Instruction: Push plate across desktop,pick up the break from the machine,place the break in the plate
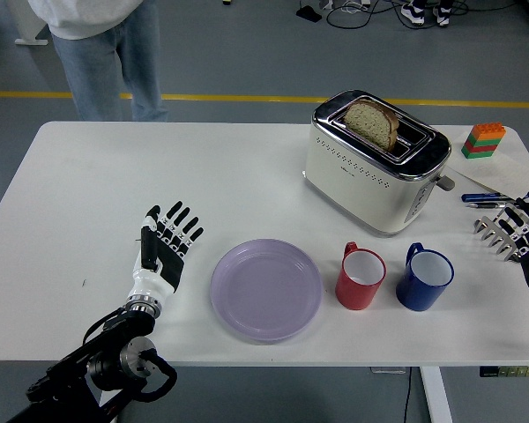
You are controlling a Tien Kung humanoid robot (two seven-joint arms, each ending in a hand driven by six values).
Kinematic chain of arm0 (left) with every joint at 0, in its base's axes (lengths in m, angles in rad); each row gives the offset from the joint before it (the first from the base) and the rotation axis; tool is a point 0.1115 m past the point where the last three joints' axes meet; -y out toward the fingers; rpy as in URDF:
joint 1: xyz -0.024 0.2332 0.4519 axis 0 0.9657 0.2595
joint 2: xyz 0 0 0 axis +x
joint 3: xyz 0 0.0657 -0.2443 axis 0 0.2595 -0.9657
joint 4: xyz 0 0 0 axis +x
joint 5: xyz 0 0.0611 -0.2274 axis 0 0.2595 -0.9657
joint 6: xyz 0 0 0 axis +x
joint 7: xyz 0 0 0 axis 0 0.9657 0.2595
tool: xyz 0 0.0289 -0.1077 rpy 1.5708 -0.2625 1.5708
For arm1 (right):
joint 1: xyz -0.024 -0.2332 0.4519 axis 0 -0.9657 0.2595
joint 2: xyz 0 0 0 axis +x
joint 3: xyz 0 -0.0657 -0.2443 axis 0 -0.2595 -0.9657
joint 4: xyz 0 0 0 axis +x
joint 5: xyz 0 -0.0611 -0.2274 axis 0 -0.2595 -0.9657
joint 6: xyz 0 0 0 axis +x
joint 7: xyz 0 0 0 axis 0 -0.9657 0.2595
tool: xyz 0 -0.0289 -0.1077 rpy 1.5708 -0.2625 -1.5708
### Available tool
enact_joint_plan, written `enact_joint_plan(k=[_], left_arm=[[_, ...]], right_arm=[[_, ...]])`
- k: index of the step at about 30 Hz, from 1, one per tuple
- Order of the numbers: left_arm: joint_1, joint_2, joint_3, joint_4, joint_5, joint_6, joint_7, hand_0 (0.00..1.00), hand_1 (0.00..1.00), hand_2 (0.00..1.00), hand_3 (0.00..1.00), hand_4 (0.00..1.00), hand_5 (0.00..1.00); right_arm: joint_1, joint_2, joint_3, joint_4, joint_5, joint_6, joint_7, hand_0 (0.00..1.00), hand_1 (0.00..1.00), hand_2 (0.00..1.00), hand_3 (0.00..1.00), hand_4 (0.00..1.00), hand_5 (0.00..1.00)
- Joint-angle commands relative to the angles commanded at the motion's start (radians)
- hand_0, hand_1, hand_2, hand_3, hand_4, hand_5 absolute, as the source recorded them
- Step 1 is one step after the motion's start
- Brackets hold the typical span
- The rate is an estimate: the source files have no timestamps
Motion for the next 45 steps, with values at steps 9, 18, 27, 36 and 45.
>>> enact_joint_plan(k=[9, 18, 27, 36, 45], left_arm=[[0.134, 0.024, -0.222, -0.189, 0.244, 0.067, 0.067, 0.771, 0.803, 0.865, 0.828, 0.587, 0.998], [0.270, 0.041, -0.444, -0.397, 0.426, 0.084, 0.141, 0.778, 0.801, 0.854, 0.824, 0.577, 0.998], [0.405, 0.099, -0.615, -0.591, 0.502, 0.090, 0.199, 0.779, 0.800, 0.847, 0.821, 0.573, 0.998], [0.421, 0.116, -0.667, -0.636, 0.494, 0.101, 0.240, 0.780, 0.800, 0.848, 0.817, 0.554, 0.998], [0.413, 0.107, -0.658, -0.634, 0.495, 0.106, 0.246, 0.781, 0.800, 0.845, 0.815, 0.550, 0.998]], right_arm=[[0.067, -0.059, -0.036, 0.003, -0.176, -0.098, 0.016, 0.848, 0.800, 0.841, 0.834, 0.600, 0.485], [0.194, -0.137, -0.118, -0.027, -0.436, -0.192, 0.031, 0.850, 0.799, 0.841, 0.844, 0.646, 0.352], [0.361, -0.194, -0.225, -0.081, -0.674, -0.229, -0.030, 0.858, 0.804, 0.846, 0.847, 0.721, 0.294], [0.550, -0.195, -0.329, -0.161, -0.818, -0.195, -0.099, 0.870, 0.823, 0.881, 0.868, 0.806, 0.287], [0.764, -0.130, -0.476, -0.277, -0.893, -0.106, -0.153, 0.885, 0.843, 0.893, 0.890, 0.839, 0.291]])
